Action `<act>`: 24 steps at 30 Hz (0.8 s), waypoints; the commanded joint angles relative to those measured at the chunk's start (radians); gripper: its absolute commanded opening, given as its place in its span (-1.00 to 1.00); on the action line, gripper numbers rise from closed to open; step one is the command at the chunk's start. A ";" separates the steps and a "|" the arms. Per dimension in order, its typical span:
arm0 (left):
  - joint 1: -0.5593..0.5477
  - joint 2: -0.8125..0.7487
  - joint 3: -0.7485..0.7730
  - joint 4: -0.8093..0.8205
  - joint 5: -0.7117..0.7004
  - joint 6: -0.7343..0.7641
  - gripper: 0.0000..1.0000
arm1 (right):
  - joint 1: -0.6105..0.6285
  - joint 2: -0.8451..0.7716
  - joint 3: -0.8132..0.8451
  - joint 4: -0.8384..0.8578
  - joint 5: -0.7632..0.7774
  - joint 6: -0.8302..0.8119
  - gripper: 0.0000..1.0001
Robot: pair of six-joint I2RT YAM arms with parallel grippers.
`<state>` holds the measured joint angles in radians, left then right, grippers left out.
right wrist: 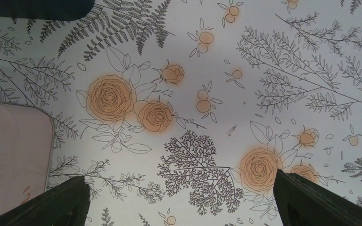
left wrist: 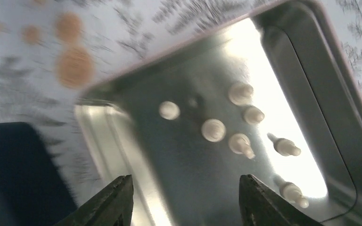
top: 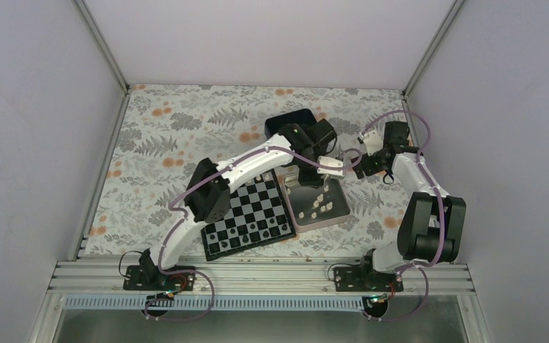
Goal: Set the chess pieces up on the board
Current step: Pick up the chess piece from the storage box.
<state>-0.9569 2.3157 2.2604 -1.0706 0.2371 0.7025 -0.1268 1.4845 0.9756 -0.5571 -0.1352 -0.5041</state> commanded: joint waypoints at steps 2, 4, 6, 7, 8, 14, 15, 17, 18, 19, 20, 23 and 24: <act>-0.023 0.036 -0.051 -0.070 0.088 -0.003 -0.18 | -0.005 0.009 0.020 -0.006 -0.015 -0.007 1.00; -0.031 0.039 -0.071 -0.061 0.079 -0.003 -0.25 | -0.004 0.010 0.020 -0.009 -0.018 -0.006 1.00; -0.034 0.044 -0.076 -0.063 0.082 -0.004 -0.26 | -0.004 0.011 0.020 -0.010 -0.019 -0.007 1.00; -0.034 0.044 -0.079 -0.063 0.086 -0.006 -0.26 | -0.004 0.013 0.021 -0.010 -0.020 -0.008 1.00; -0.036 0.045 -0.082 -0.063 0.088 -0.005 -0.26 | -0.004 0.014 0.020 -0.011 -0.020 -0.009 1.00; -0.045 0.072 -0.073 -0.069 0.093 -0.006 -0.25 | -0.004 0.013 0.017 -0.012 -0.024 -0.013 1.00; -0.046 0.080 -0.068 -0.073 0.090 -0.007 -0.23 | -0.004 0.013 0.015 -0.013 -0.024 -0.013 1.00; -0.046 0.092 -0.060 -0.077 0.086 -0.009 -0.18 | -0.005 0.013 0.015 -0.013 -0.024 -0.014 1.00; -0.046 0.095 -0.060 -0.074 0.083 -0.009 -0.16 | -0.004 0.013 0.015 -0.013 -0.024 -0.014 1.00; -0.047 0.100 -0.058 -0.070 0.080 -0.009 -0.15 | -0.004 0.012 0.014 -0.015 -0.026 -0.016 1.00; -0.047 0.104 -0.056 -0.067 0.079 -0.010 -0.15 | -0.005 0.010 0.015 -0.016 -0.028 -0.016 1.00; -0.048 0.130 -0.023 -0.078 0.076 -0.010 -0.15 | -0.004 0.008 0.015 -0.018 -0.032 -0.017 1.00; -0.048 0.138 -0.012 -0.083 0.076 -0.011 -0.15 | -0.005 0.009 0.015 -0.019 -0.031 -0.017 1.00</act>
<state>-0.9958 2.4081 2.1914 -1.1393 0.3042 0.6949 -0.1265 1.4883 0.9756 -0.5663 -0.1455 -0.5079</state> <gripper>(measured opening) 0.425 0.995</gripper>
